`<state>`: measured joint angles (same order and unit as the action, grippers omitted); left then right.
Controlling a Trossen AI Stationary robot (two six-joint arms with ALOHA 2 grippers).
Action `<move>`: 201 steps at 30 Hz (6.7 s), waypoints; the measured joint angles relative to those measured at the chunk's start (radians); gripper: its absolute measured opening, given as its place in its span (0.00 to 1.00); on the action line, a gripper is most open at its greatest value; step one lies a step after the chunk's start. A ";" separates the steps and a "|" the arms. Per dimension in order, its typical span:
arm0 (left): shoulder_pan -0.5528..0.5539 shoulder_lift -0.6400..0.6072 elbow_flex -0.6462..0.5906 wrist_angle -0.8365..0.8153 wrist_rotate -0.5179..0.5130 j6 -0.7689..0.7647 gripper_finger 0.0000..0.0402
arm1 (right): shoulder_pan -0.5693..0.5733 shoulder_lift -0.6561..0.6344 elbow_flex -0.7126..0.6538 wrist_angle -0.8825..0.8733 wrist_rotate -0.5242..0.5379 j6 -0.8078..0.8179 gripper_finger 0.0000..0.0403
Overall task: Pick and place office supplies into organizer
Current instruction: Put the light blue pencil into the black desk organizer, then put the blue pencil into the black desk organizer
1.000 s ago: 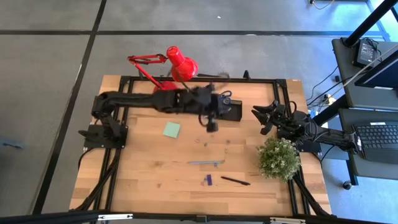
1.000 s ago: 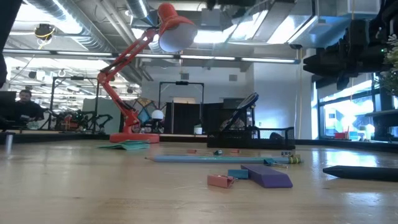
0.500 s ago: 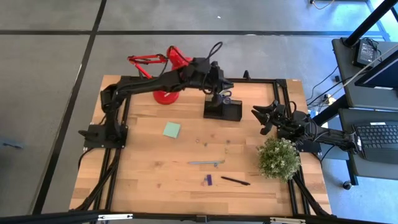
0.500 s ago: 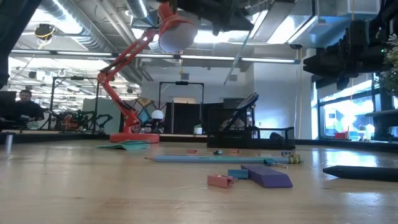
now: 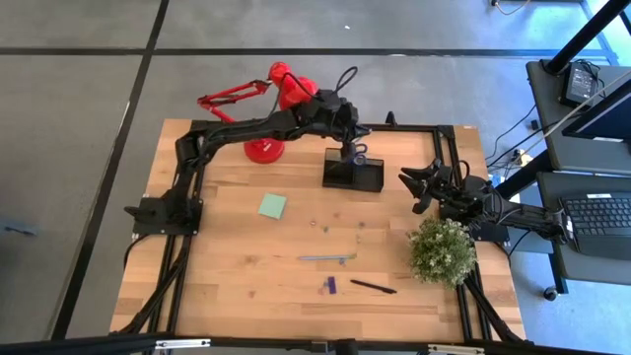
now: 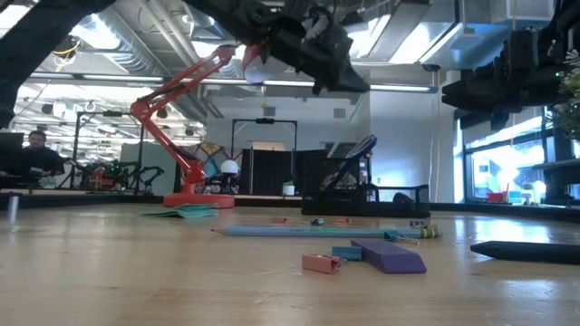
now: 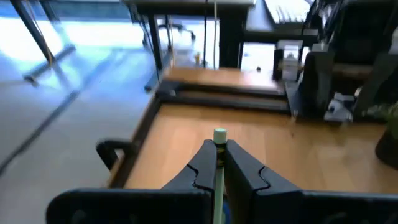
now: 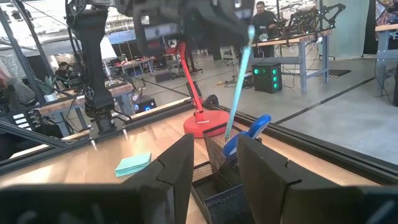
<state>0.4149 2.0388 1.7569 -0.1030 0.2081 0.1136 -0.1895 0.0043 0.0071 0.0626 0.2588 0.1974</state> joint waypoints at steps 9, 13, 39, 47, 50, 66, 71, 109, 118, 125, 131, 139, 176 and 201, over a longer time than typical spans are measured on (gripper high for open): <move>-0.002 0.073 0.000 -0.016 -0.011 -0.038 0.03 | 0.000 0.000 0.000 0.000 0.000 0.001 0.31; -0.009 0.090 -0.001 -0.025 -0.012 -0.048 0.03 | 0.000 0.000 0.000 0.000 0.000 0.003 0.31; -0.039 0.011 -0.001 -0.146 -0.033 -0.051 0.19 | 0.000 0.000 0.000 0.000 0.000 0.004 0.31; -0.135 -0.100 0.000 -0.291 0.002 0.025 0.19 | 0.000 0.000 0.000 -0.001 0.000 0.004 0.31; -0.200 -0.117 0.000 -0.373 0.000 0.046 0.19 | 0.000 0.000 0.000 -0.001 0.000 0.004 0.31; -0.516 -0.072 0.000 -0.445 -0.261 -0.102 0.19 | 0.000 0.000 0.000 -0.001 -0.001 0.060 0.31; -0.543 -0.001 0.000 -0.419 -0.250 -0.136 0.19 | 0.000 0.003 0.000 0.000 0.000 0.060 0.31; -0.622 0.171 -0.001 -0.651 -0.190 -0.263 0.19 | 0.000 0.039 0.000 -0.001 -0.009 0.060 0.31; -0.627 0.171 -0.001 -0.671 -0.190 -0.294 0.19 | 0.000 0.039 0.000 -0.001 -0.009 0.060 0.31; -0.639 0.171 -0.001 -0.681 -0.153 -0.287 0.24 | 0.000 0.039 0.000 -0.001 -0.009 0.060 0.31; -0.638 0.171 -0.001 -0.680 -0.147 -0.304 0.33 | 0.000 0.039 0.000 -0.001 -0.009 0.060 0.31; -0.638 0.201 0.000 -0.676 -0.186 -0.377 0.33 | 0.000 0.039 0.000 -0.001 -0.009 0.058 0.31; -0.640 0.234 0.001 -0.677 -0.215 -0.336 0.25 | 0.000 0.040 0.000 -0.001 -0.008 0.036 0.31; -0.658 0.229 0.002 -0.882 -0.240 -0.419 0.02 | 0.000 0.040 0.000 -0.001 -0.008 0.035 0.31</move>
<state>-0.2429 2.2680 1.7588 -0.9850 -0.0320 -0.3052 -0.1897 0.0441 0.0071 0.0616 0.2504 0.2329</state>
